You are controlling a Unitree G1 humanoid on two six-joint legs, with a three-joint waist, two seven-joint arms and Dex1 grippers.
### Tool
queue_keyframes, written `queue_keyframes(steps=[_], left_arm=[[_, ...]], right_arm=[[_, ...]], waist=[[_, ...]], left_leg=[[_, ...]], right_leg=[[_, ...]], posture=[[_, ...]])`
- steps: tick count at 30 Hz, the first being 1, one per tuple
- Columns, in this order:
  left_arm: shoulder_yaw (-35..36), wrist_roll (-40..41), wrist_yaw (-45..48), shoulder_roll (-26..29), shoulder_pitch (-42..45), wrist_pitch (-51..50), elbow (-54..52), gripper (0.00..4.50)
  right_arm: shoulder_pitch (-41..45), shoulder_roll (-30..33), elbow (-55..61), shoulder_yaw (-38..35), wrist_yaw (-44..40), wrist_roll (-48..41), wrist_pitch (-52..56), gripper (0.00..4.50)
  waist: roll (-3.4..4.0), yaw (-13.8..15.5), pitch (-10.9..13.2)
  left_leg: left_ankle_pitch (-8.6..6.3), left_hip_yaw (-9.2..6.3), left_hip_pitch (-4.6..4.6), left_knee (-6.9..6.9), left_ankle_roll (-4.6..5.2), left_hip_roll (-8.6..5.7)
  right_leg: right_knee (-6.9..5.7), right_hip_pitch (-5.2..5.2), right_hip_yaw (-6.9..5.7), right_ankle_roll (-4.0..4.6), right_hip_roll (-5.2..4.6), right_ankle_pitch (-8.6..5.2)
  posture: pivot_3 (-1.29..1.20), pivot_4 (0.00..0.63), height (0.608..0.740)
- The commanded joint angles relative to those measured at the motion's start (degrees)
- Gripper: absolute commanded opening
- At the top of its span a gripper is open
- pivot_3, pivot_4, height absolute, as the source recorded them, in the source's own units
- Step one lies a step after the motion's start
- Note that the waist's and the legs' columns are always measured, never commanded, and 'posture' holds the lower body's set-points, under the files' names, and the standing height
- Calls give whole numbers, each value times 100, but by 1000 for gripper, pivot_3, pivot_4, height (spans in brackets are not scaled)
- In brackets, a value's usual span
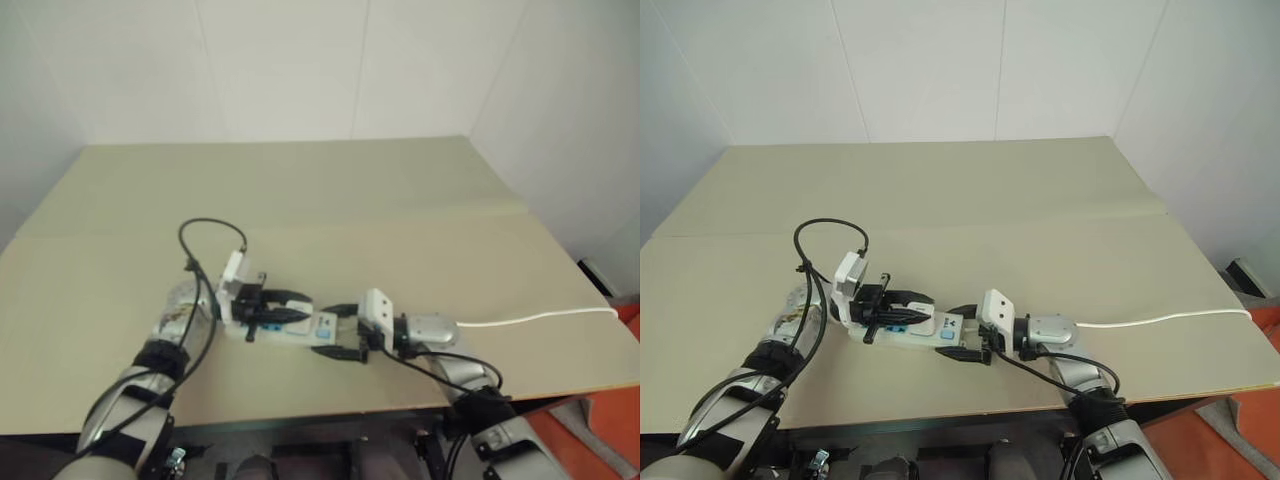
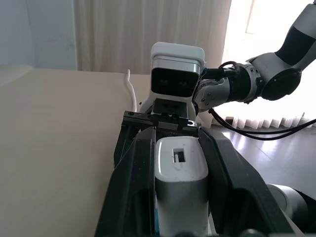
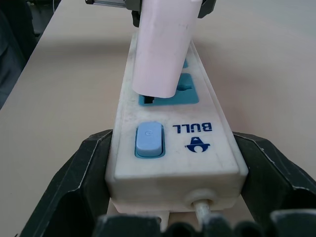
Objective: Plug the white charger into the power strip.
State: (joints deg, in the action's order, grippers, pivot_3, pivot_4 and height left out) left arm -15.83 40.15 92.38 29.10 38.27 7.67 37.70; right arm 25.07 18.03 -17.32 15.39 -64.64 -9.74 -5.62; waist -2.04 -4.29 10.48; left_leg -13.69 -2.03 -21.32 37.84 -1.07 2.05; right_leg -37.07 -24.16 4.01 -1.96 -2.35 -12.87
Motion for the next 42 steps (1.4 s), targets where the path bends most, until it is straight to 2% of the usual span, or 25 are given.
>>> queue_keyframes(steps=[1, 12, 18, 21, 30, 38, 40, 42], left_arm=[[232, 81, 12, 278, -50, 208, -149, 1016], [203, -158, 12, 272, -290, 647, -77, 1016], [100, -263, 12, 261, -211, 743, 266, 1016], [-109, -471, 12, 305, -214, 1135, 429, 1016], [-46, -536, 12, 212, -280, 1264, 743, 1016], [83, -454, 12, 151, -150, 573, 938, 1016], [78, -469, 12, 150, -154, 657, 945, 1016], [45, -430, 12, 165, -167, 689, 917, 1754]], right_arm=[[-120, 46, -125, 256, -156, 181, 16, 3431], [-80, 28, -181, 293, -135, 173, -17, 3431], [-109, 31, -132, 291, -133, 149, 6, 3431], [-138, 32, -106, 306, -128, 154, 11, 3431], [-151, 54, -85, 304, -92, 152, 13, 3431], [-124, 46, -113, 337, -91, 158, -10, 3431], [-122, 33, -129, 347, -81, 169, -26, 3431], [-123, 28, -137, 352, -77, 176, -40, 3431]], waist=[[0, 6, 0], [0, 6, 0], [0, 8, -1], [1, 13, -4], [3, 25, -50], [9, 28, -79], [10, 28, -80], [11, 22, -81]], left_leg=[[0, 0, 0, 0, 0, 0], [0, 0, 0, 0, 0, 1], [0, 0, 4, 0, 0, 0], [0, 0, 6, 0, 0, 0], [0, 0, 14, 0, 0, 0], [0, 0, 17, 0, 0, -1], [0, 0, 17, 0, 0, -1], [0, 0, 17, 0, 0, -1]], right_leg=[[0, 0, 0, 0, 0, 0], [0, 0, 0, 2, 1, -1], [0, 3, 0, 2, 0, -1], [0, 6, 0, 1, 0, -1], [0, 14, 0, 3, 1, -4], [0, 18, 0, 3, 0, -5], [0, 18, 0, 3, 1, -6], [0, 18, 0, 3, 0, -6]], posture=[[0, 150, 740], [0, 150, 740], [0, 150, 740], [0, 150, 740], [0, 150, 740], [0, 150, 740], [0, 150, 740], [0, 150, 740]])
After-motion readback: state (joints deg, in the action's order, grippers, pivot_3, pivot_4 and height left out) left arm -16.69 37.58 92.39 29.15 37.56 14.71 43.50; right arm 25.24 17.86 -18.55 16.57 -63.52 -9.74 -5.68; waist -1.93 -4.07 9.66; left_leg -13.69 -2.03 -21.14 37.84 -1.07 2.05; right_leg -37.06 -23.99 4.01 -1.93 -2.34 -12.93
